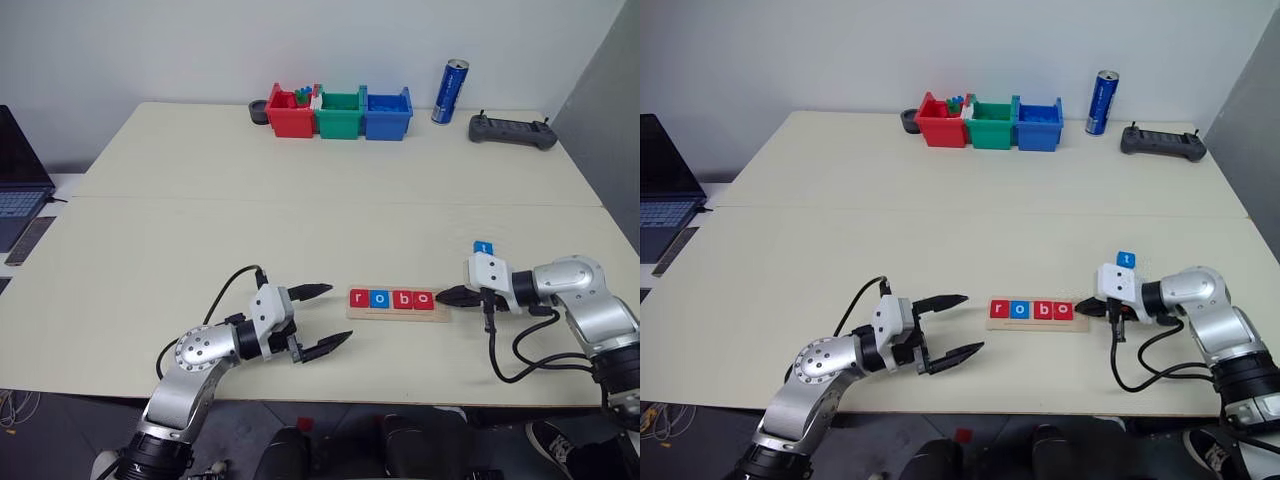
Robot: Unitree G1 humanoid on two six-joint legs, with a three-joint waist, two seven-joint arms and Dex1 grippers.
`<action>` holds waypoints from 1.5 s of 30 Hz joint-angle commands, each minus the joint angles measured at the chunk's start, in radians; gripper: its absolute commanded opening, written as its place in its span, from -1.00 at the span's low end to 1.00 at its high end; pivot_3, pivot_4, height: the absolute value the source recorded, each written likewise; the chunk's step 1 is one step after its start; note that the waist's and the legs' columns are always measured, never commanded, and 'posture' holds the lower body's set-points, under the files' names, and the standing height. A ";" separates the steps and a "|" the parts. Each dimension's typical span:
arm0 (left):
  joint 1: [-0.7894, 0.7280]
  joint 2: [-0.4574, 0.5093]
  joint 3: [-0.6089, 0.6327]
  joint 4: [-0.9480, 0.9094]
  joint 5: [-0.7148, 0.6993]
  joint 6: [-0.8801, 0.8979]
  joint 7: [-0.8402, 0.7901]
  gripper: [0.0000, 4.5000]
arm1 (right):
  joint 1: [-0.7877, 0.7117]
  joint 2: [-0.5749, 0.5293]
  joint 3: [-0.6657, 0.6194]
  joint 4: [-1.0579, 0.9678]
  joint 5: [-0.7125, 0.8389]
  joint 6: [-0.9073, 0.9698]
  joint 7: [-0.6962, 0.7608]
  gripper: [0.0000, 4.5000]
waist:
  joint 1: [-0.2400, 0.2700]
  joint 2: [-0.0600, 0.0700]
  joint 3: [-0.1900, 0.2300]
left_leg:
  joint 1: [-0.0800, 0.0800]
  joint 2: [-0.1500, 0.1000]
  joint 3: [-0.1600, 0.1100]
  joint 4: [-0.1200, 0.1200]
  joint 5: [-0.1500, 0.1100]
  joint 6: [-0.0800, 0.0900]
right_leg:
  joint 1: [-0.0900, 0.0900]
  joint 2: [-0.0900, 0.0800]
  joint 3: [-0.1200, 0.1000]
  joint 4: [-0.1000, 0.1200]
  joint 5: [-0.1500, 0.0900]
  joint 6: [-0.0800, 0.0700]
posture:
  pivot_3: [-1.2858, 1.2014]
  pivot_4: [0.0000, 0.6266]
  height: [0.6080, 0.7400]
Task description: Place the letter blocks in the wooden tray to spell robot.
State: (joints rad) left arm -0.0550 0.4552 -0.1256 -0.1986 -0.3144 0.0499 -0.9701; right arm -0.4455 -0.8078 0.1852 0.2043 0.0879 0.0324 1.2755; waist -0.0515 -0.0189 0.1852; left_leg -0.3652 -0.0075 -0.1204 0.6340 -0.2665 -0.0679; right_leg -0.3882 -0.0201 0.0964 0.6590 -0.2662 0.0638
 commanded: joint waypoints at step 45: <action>-0.028 0.000 0.005 -0.044 -0.025 0.009 0.016 1.00 | 0.075 0.293 -0.354 -0.400 -0.007 0.698 -0.819 0.96 | 0.001 0.000 0.000 | -0.001 0.000 -0.001 0.000 0.000 0.000 | -0.001 0.001 0.000 0.001 0.000 0.000 | 0.03 -0.52 1.00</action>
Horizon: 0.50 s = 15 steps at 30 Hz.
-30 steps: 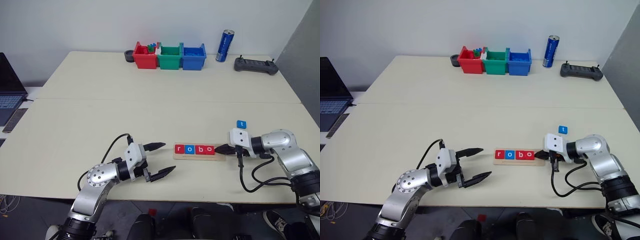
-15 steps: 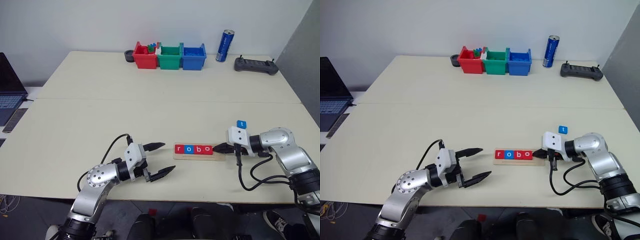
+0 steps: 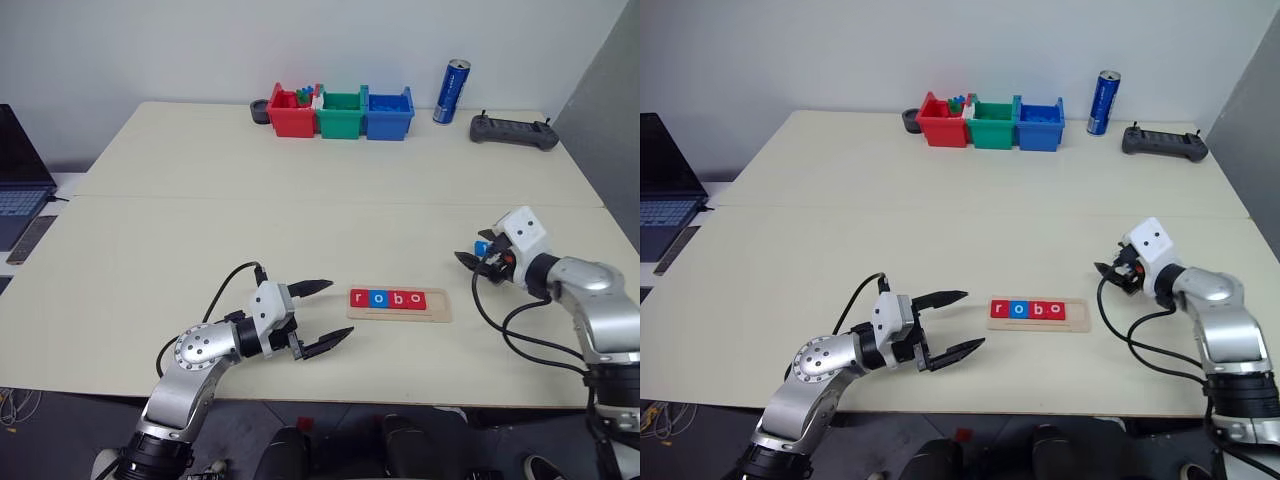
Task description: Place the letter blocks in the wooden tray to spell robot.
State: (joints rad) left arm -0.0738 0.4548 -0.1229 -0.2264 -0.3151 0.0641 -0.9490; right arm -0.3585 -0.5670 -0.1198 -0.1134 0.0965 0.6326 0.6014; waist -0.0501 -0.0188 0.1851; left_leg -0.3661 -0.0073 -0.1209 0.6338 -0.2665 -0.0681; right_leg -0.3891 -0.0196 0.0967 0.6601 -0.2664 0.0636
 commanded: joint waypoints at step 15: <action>-0.012 0.009 0.011 -0.009 -0.023 -0.010 -0.026 1.00 | -0.162 0.327 -0.203 -0.005 -0.019 0.350 -0.573 0.98 | -0.007 0.001 0.000 | 0.000 0.000 0.000 -0.001 0.000 0.000 | 0.000 0.000 0.000 0.001 0.000 0.000 | 0.03 -0.52 1.00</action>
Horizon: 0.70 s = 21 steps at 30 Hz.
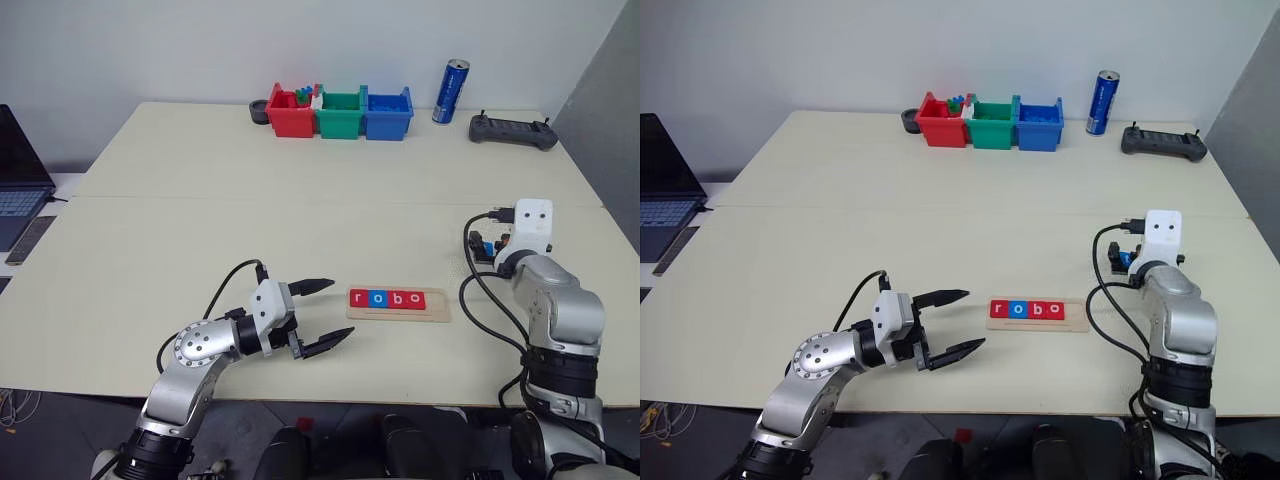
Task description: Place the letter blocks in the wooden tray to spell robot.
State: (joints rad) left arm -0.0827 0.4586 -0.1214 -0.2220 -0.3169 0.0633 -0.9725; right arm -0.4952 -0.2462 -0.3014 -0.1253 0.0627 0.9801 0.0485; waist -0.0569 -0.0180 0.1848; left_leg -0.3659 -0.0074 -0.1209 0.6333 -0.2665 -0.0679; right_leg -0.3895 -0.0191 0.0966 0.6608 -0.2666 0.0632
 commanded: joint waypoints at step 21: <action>0.028 0.005 0.007 -0.043 -0.015 -0.014 0.009 1.00 | -0.053 0.001 0.000 0.176 0.032 -0.078 -0.047 -0.07 | -0.002 0.000 0.000 | 0.000 0.000 0.000 0.000 0.000 0.000 | 0.000 0.001 0.000 0.000 0.000 0.000 | 0.03 -0.52 1.00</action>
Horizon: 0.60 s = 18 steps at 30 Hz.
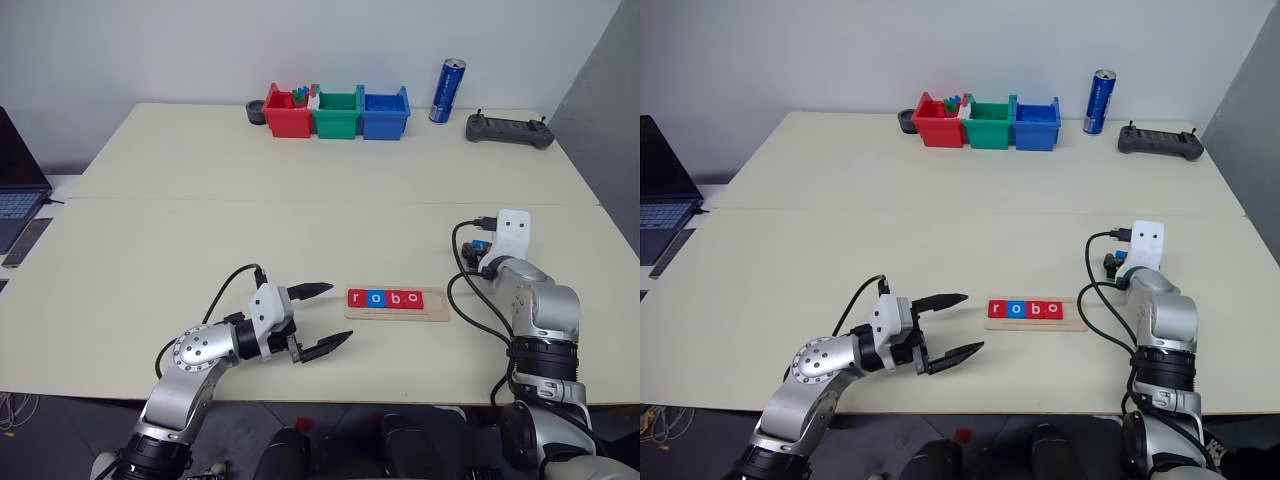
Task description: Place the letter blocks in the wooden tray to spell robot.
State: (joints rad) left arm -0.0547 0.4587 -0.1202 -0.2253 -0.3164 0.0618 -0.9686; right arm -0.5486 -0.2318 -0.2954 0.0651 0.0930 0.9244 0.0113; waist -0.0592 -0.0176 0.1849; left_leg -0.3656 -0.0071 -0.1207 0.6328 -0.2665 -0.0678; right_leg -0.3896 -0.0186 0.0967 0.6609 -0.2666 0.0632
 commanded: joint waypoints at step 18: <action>0.001 -0.002 0.001 -0.030 -0.016 -0.016 0.005 1.00 | 0.253 -0.061 -0.020 -0.611 0.052 0.466 0.052 -0.35 | 0.002 0.000 0.000 | -0.001 0.000 -0.001 -0.003 0.000 0.000 | -0.001 0.000 -0.001 -0.002 -0.001 0.000 | 0.03 -0.52 1.00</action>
State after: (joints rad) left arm -0.0516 0.4569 -0.1212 -0.2265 -0.3160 0.0582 -0.9693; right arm -0.3010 -0.3024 -0.2899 -0.4549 0.1352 1.3246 0.0624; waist -0.0571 -0.0172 0.1848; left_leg -0.3664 -0.0066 -0.1218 0.6301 -0.2665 -0.0679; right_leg -0.3902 -0.0184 0.0961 0.6589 -0.2675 0.0627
